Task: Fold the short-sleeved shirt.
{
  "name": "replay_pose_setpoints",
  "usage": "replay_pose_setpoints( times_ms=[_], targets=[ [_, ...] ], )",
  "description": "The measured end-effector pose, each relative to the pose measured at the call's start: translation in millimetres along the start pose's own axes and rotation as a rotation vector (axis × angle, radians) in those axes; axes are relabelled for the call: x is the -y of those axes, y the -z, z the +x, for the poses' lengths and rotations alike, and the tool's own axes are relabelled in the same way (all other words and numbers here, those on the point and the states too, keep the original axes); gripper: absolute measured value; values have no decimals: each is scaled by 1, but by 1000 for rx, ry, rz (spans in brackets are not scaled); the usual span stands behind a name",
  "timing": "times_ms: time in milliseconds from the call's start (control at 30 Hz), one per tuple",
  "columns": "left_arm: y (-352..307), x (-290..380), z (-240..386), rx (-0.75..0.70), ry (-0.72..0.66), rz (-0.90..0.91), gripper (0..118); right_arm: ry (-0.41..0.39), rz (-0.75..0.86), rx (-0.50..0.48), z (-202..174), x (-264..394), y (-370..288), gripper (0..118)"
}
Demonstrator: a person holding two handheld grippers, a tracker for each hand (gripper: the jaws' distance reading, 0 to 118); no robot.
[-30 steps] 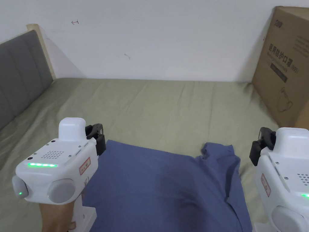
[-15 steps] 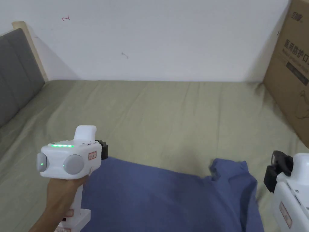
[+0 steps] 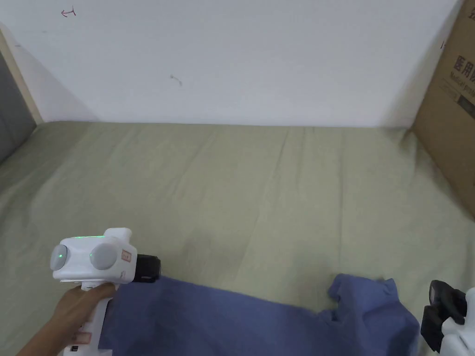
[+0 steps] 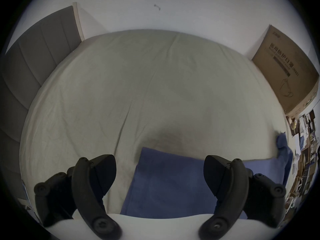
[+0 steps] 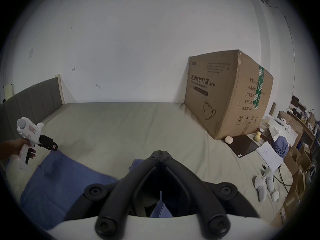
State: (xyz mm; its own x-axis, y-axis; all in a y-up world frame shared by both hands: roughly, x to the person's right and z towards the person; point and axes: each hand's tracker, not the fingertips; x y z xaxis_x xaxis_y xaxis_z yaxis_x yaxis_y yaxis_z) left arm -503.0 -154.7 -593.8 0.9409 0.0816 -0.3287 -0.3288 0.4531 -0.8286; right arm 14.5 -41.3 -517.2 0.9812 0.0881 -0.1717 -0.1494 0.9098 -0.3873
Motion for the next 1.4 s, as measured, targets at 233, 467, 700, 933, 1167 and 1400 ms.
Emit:
replay_pose_setpoints(
  times_ms=[233,467,700,933,1167,1400],
  targets=[
    [11,15,20,-63,84,0,63,-12,-47,16,8,11,2,0],
    [-21,24,34,9,127,75,2,83,-160,20,29,16,28,10],
    [-108,40,35,93,135,233,2,143,-406,8,40,48,105,110],
    [-147,54,39,101,135,264,2,47,-604,3,25,85,148,59],
    [-160,71,23,103,76,277,2,-3,-466,4,26,61,96,0],
    [-222,77,3,84,9,368,2,-51,-208,-43,41,-27,22,0]
  ],
)
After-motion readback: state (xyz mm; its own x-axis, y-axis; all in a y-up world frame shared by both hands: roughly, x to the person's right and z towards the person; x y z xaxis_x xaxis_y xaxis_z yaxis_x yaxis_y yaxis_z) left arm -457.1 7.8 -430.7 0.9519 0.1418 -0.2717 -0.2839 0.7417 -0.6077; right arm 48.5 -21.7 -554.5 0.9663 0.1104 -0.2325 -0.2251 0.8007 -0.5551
